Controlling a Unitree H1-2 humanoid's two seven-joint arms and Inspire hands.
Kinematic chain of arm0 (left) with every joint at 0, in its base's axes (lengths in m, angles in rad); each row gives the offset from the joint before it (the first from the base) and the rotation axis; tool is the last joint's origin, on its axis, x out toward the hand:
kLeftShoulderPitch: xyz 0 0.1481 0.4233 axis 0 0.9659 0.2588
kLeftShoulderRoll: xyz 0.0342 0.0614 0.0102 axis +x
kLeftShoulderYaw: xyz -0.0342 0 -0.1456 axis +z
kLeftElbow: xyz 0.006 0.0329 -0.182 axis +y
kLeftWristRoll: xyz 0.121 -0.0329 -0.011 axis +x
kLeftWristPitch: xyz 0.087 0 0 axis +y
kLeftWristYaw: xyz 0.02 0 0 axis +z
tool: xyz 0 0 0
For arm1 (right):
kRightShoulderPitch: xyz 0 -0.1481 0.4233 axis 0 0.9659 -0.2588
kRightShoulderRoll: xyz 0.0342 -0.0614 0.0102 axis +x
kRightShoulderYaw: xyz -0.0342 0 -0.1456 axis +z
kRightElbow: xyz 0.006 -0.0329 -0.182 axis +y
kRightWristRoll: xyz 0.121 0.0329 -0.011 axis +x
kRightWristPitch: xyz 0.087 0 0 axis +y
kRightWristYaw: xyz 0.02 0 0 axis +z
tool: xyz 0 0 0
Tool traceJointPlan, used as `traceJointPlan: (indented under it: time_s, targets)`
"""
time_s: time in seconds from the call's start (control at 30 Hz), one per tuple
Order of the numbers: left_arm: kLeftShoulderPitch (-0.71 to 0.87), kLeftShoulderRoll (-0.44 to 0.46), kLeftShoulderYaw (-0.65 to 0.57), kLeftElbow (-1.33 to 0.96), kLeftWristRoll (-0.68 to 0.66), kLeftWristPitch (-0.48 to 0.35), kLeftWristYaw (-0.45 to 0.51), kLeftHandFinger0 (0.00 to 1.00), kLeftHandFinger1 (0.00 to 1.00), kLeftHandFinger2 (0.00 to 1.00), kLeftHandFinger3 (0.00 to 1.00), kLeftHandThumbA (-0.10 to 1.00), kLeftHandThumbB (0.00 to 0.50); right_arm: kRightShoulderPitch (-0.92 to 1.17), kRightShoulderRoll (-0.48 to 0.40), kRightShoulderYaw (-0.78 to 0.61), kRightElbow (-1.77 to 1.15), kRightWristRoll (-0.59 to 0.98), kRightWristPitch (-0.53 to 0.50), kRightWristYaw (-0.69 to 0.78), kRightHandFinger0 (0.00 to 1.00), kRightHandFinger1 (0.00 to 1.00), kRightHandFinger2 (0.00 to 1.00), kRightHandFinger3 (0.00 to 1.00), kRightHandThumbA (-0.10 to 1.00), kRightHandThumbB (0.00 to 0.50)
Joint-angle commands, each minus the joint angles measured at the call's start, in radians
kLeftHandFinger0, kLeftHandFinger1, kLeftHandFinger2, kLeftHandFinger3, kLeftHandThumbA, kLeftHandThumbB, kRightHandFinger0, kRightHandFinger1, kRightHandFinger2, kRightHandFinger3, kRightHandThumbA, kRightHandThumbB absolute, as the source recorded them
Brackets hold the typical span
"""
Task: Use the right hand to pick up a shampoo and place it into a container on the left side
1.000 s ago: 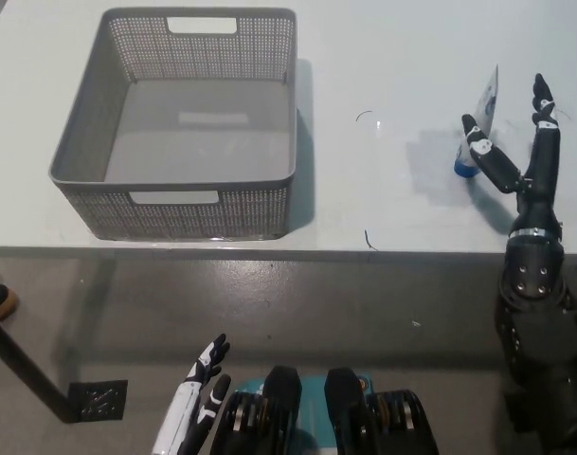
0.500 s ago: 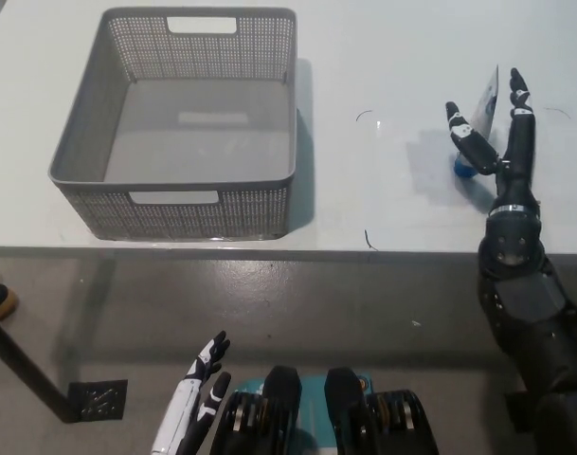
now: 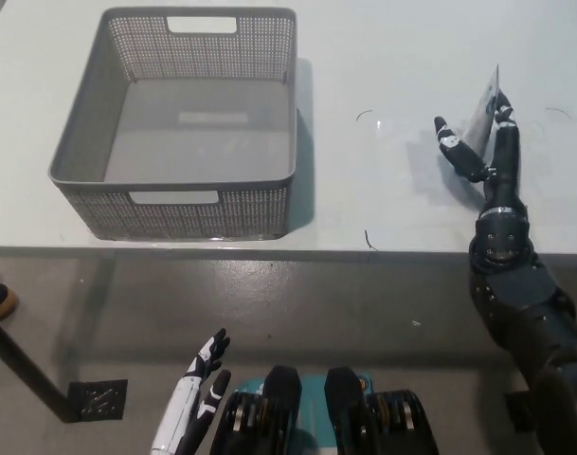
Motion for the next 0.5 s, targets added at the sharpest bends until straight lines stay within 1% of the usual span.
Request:
traceJointPlan:
  time_s: [0.0, 0.07, 0.1, 0.13, 0.2, 0.23, 0.3, 0.33, 0.37, 0.4, 0.47]
  targets:
    - [-0.022, 0.005, 0.004, -0.041, -0.019, -0.038, 0.005, 1.0, 1.0, 1.0, 1.0, 1.0, 0.204, -0.074, -0.011, -0.017, 0.034, 0.068, 0.005, 0.027, 1.0, 1.0, 1.0, 1.0, 0.79, 0.358]
    - [-0.026, 0.008, 0.004, -0.041, -0.025, -0.038, 0.002, 1.0, 1.0, 1.0, 1.0, 1.0, 0.204, -0.076, -0.011, -0.037, 0.047, 0.098, 0.011, 0.055, 1.0, 1.0, 1.0, 1.0, 0.79, 0.348]
    - [-0.026, 0.007, 0.004, -0.04, -0.026, -0.038, 0.006, 1.0, 1.0, 1.0, 1.0, 1.0, 0.205, -0.075, -0.012, -0.047, 0.055, 0.11, 0.026, 0.061, 1.0, 1.0, 1.0, 1.0, 0.81, 0.37]
    - [-0.027, 0.009, 0.002, -0.038, -0.025, -0.038, 0.009, 1.0, 1.0, 1.0, 1.0, 1.0, 0.213, -0.073, -0.013, -0.064, 0.064, 0.132, 0.044, 0.078, 1.0, 1.0, 1.0, 1.0, 0.82, 0.381]
    - [-0.026, 0.005, 0.006, -0.035, -0.019, -0.038, 0.014, 1.0, 1.0, 1.0, 1.0, 1.0, 0.227, -0.07, -0.016, -0.126, 0.074, 0.204, 0.081, 0.138, 1.0, 1.0, 1.0, 1.0, 0.78, 0.383]
    - [-0.025, 0.006, 0.006, -0.036, -0.014, -0.038, 0.016, 1.0, 1.0, 1.0, 1.0, 1.0, 0.229, -0.068, -0.018, -0.139, 0.077, 0.216, 0.089, 0.151, 1.0, 1.0, 1.0, 1.0, 0.77, 0.375]
    - [-0.029, 0.008, 0.005, -0.035, -0.007, -0.038, 0.019, 1.0, 1.0, 1.0, 1.0, 1.0, 0.232, -0.067, -0.024, -0.158, 0.084, 0.228, 0.108, 0.177, 1.0, 1.0, 1.0, 1.0, 0.77, 0.375]
    - [-0.028, 0.007, 0.008, -0.035, -0.015, -0.038, 0.012, 1.0, 1.0, 1.0, 1.0, 1.0, 0.236, -0.065, -0.026, -0.162, 0.086, 0.231, 0.11, 0.182, 1.0, 1.0, 1.0, 1.0, 0.77, 0.388]
    - [-0.028, 0.008, 0.007, -0.037, -0.021, -0.038, 0.012, 1.0, 1.0, 1.0, 1.0, 1.0, 0.22, -0.064, -0.028, -0.169, 0.086, 0.236, 0.108, 0.192, 1.0, 1.0, 1.0, 1.0, 0.76, 0.381]
    - [-0.028, 0.01, 0.003, -0.039, -0.025, -0.038, 0.013, 1.0, 1.0, 1.0, 1.0, 1.0, 0.217, -0.064, -0.028, -0.174, 0.086, 0.243, 0.105, 0.199, 1.0, 1.0, 1.0, 1.0, 0.75, 0.384]
    - [-0.037, 0.006, 0.012, -0.033, -0.03, -0.038, 0.007, 1.0, 1.0, 1.0, 1.0, 1.0, 0.236, -0.073, -0.03, -0.189, 0.085, 0.262, 0.101, 0.216, 1.0, 1.0, 1.0, 1.0, 0.71, 0.36]
